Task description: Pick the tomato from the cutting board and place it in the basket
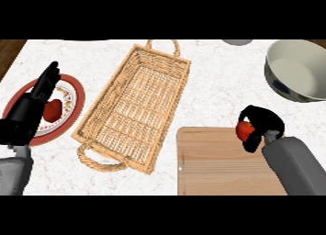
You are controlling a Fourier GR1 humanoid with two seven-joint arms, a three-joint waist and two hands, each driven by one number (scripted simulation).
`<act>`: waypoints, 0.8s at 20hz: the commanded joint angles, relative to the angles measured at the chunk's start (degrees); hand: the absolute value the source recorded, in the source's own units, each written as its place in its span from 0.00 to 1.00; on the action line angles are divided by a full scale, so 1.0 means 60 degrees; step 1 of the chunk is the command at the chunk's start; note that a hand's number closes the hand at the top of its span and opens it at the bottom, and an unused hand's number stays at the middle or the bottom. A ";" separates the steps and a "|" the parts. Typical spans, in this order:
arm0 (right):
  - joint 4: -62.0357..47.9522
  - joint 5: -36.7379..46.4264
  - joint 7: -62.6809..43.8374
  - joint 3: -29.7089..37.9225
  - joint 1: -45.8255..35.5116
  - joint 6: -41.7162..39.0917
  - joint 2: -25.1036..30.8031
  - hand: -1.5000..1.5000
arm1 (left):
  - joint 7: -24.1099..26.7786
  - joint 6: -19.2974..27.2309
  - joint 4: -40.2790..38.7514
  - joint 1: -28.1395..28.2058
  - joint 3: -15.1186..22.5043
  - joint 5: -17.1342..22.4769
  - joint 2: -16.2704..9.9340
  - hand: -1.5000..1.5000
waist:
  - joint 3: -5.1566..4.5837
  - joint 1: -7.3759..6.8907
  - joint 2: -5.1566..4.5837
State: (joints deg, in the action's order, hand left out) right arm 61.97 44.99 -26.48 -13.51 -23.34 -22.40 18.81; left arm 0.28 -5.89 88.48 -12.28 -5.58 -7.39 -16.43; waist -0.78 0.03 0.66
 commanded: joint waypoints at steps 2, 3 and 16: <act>0.0599 0.0813 -0.0052 0.0014 0.0906 0.1368 0.0203 1.00 | 0.0270 -0.0044 0.0045 0.0200 -0.0076 -0.0076 0.0004 0.50 | 0.0129 0.0019 -0.0098; 0.0923 0.1254 -0.0509 -0.0373 0.1426 0.2038 -0.0185 1.00 | 0.0267 -0.0365 -0.0455 -0.0005 -0.0545 0.0324 -0.0354 0.50 | 0.0126 0.0070 -0.0096; 0.5831 0.1684 -0.1304 0.0779 0.1856 0.4195 0.0081 1.00 | 0.0152 -0.0126 -0.0165 0.0076 -0.0374 0.0033 -0.0091 0.50 | 0.0122 0.0166 -0.0053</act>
State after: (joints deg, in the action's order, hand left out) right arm 89.91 55.92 -33.80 -11.28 -10.21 -1.49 20.79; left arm 0.16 -6.11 88.70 -11.57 -6.67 -7.86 -16.25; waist -0.06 1.00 0.42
